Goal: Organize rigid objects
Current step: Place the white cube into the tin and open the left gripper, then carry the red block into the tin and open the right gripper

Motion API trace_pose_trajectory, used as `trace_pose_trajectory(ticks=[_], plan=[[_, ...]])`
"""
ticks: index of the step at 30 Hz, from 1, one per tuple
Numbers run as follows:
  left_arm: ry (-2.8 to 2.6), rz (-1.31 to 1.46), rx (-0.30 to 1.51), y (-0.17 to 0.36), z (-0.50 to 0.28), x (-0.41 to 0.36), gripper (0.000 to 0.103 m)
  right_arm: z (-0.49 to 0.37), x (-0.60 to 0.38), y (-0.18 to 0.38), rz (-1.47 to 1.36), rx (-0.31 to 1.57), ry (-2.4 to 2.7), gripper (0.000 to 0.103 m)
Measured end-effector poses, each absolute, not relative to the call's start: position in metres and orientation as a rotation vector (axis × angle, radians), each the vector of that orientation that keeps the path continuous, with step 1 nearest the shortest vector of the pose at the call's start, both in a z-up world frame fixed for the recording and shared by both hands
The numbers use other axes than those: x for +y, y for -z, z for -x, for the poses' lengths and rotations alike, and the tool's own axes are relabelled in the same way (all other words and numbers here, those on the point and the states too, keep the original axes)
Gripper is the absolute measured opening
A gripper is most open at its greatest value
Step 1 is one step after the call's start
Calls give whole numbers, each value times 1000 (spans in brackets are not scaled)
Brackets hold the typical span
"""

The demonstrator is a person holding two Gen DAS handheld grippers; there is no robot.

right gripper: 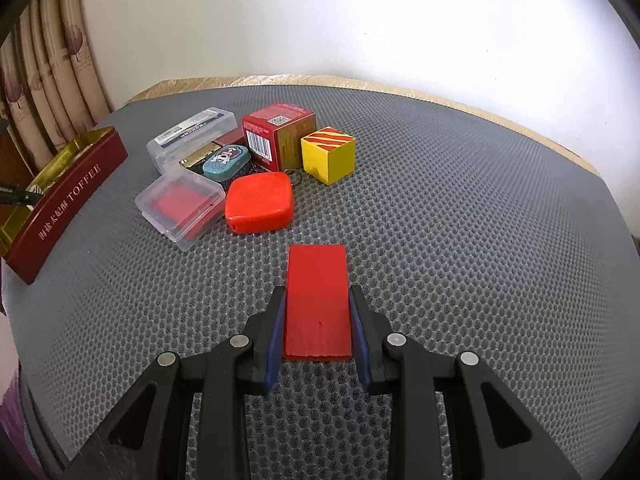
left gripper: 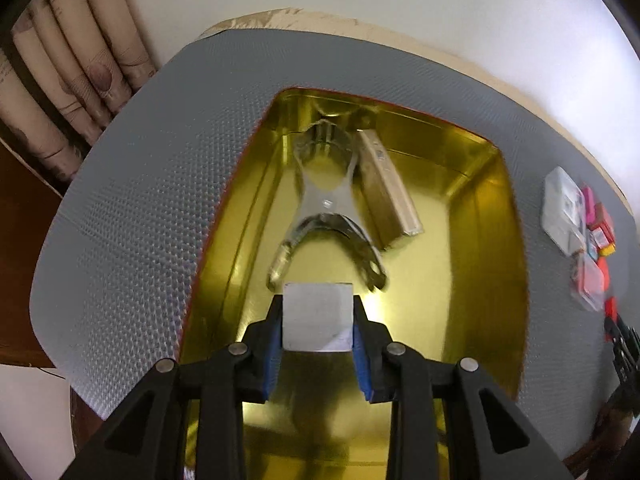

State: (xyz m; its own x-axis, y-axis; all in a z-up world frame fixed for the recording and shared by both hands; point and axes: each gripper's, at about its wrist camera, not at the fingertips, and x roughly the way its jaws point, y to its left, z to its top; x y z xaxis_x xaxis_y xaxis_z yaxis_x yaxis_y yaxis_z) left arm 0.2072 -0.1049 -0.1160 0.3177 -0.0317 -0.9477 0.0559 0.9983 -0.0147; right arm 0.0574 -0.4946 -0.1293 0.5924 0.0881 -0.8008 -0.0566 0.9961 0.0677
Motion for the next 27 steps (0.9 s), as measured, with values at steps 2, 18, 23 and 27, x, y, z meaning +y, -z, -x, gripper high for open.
trace_pose_trajectory(ticks=[2, 18, 23, 27], plan=[[61, -5, 1264, 121, -213, -101, 31, -58, -493, 130, -28, 934, -81, 27], [80, 134, 1112, 58, -139, -85, 42, -73, -476, 107, -49, 962, -93, 27], [34, 141, 1042, 50, -91, -82, 42, -91, -439, 60, -106, 884, -206, 27], [-5, 321, 1007, 61, -63, -55, 42, -113, -383, 31, -124, 852, -338, 27]])
